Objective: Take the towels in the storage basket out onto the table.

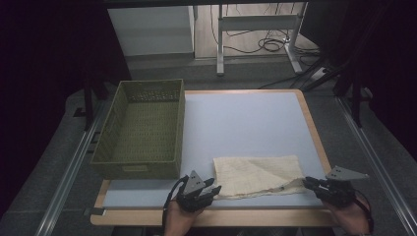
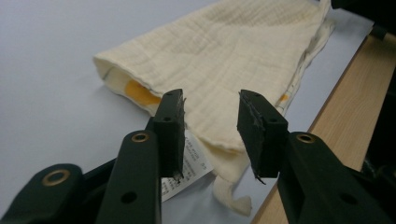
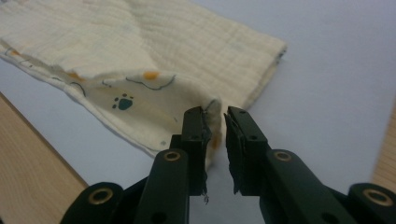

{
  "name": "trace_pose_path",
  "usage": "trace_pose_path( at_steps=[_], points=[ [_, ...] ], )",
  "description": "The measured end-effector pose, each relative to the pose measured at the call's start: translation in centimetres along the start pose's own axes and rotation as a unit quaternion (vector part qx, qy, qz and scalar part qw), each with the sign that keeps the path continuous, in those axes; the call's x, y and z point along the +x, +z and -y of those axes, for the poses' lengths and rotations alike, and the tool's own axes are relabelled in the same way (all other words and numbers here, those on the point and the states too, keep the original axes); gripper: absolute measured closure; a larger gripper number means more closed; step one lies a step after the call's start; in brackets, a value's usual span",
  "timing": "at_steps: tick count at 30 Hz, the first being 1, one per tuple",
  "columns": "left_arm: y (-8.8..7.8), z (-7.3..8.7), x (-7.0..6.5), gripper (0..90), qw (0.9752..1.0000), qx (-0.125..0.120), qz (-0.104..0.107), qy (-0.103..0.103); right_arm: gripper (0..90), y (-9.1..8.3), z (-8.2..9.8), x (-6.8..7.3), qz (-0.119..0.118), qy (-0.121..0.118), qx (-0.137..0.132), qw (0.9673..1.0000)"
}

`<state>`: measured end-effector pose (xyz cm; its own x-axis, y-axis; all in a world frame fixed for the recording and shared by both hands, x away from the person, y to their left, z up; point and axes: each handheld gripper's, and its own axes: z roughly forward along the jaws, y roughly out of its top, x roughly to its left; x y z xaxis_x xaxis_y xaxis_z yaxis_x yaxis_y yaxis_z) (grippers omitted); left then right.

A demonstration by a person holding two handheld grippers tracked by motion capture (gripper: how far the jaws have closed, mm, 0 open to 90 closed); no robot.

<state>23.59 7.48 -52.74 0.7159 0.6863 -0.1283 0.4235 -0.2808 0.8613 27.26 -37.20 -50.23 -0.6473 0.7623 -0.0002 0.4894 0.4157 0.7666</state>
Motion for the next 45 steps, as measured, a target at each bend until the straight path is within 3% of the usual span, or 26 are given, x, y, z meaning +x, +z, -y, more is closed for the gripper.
trace_pose_path(
  at_steps=[4,9,17,20,21,23,24,26,31,38,40,45],
  points=[
    [-0.3,-0.5,0.4,58.0,1.0,0.002,-0.003,-0.005,76.0,-1.2,-0.1,-0.7,0.009,0.008,-0.005,0.9999],
    [1.0,-1.1,0.6,55.7,0.9998,0.018,-0.001,-0.005,73.9,-1.6,-0.9,-1.1,0.002,0.015,-0.011,0.9998],
    [3.6,-1.2,0.9,57.5,0.9982,0.059,-0.01,-0.011,66.9,0.8,-1.6,-1.1,-0.014,0.017,0.001,0.9998],
    [4.4,-1.4,1.0,63.1,0.9972,0.073,-0.013,-0.009,65.1,2.0,-1.6,-1.1,-0.013,0.016,0.016,0.9996],
    [4.5,-1.4,1.0,66.0,0.997,0.076,-0.012,-0.008,66.2,2.3,-1.6,-1.2,-0.015,0.018,0.02,0.9995],
    [4.7,-1.4,0.8,73.8,0.9966,0.081,-0.016,-0.003,77.4,2.9,-1.6,-1.3,-0.018,0.027,0.034,0.9989],
    [4.7,-1.4,0.8,79.3,0.9965,0.082,-0.015,-0.002,83.7,3.2,-1.5,-1.2,-0.017,0.027,0.039,0.9987],
    [4.8,-1.3,0.8,87.5,0.9963,0.085,-0.009,0.0,87.8,3.4,-1.6,-1.1,-0.026,0.028,0.042,0.9984],
    [4.0,-1.7,0.7,89.0,0.9975,0.07,-0.012,0.006,88.0,3.1,-2.6,-0.7,-0.012,0.009,0.031,0.9994],
    [1.6,-2.3,0.5,88.9,0.9992,0.04,-0.01,0.002,87.8,2.5,-3.9,-1.1,-0.001,0.006,0.013,0.9999],
    [1.3,-2.1,0.5,88.8,0.999,0.044,-0.005,-0.002,87.8,2.9,-3.9,-1.1,-0.006,0.006,0.018,0.9998],
    [1.9,-0.7,0.8,87.2,0.9971,0.074,-0.016,-0.008,87.0,4.1,-2.9,-0.9,-0.009,0.006,0.042,0.9991]
  ],
)
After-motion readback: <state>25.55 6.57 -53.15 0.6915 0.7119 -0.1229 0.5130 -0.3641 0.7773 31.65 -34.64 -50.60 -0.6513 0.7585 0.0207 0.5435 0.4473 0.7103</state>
